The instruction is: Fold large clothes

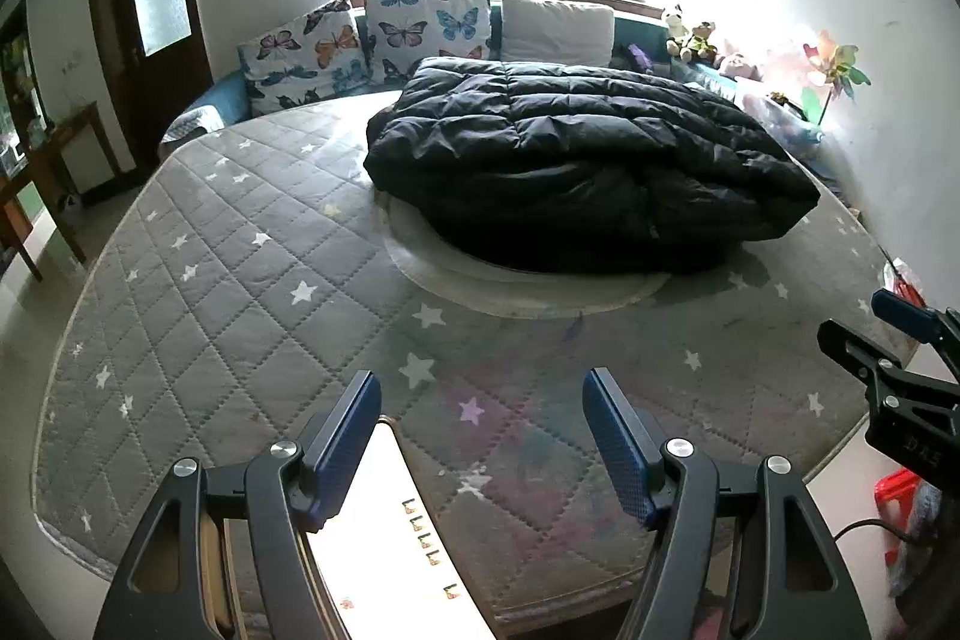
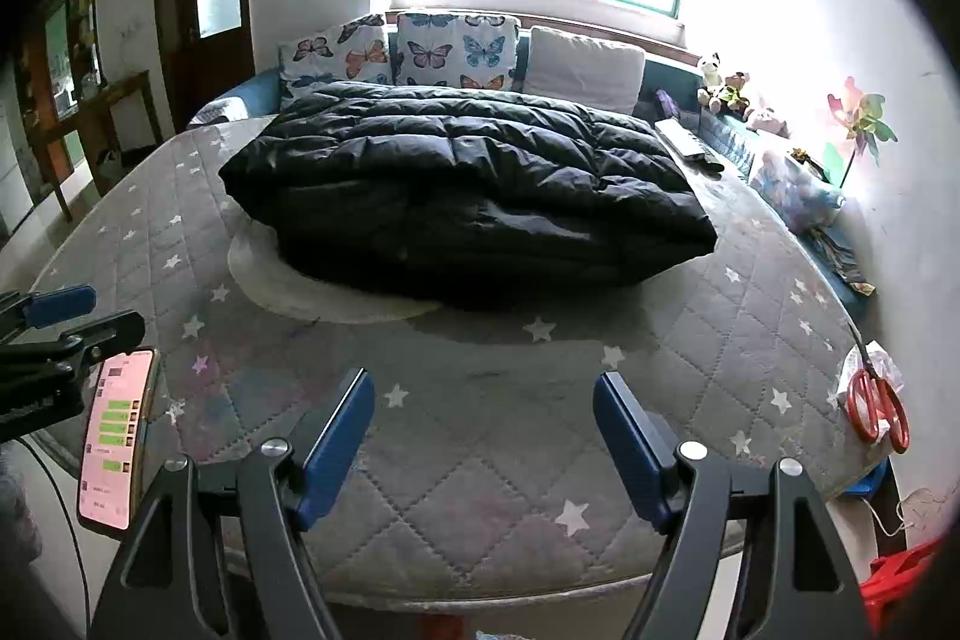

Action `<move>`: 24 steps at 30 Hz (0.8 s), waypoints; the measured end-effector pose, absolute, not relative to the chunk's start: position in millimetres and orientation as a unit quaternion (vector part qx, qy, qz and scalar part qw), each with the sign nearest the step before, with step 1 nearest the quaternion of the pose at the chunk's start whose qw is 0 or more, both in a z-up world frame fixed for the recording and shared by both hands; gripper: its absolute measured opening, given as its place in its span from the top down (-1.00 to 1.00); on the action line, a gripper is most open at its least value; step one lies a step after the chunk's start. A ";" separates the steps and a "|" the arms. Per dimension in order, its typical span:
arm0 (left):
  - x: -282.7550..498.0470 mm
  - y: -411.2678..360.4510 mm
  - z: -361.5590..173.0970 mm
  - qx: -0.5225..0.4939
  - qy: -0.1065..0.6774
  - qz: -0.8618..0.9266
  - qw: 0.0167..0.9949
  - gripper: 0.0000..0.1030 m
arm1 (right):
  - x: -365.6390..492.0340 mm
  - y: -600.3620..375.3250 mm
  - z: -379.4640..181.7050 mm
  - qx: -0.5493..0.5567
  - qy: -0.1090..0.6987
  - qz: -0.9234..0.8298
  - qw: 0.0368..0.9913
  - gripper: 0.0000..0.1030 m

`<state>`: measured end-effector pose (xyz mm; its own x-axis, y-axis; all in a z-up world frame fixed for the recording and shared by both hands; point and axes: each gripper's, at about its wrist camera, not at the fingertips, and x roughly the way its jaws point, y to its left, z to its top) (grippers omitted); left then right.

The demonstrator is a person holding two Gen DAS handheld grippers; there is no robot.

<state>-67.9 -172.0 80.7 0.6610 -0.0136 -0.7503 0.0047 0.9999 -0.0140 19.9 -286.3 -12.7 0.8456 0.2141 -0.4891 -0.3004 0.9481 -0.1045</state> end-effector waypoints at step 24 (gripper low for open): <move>-71.3 -174.1 76.9 0.015 0.401 0.011 0.916 -0.44 | 14.0 -279.7 -18.0 -0.089 0.248 0.145 0.954 -0.60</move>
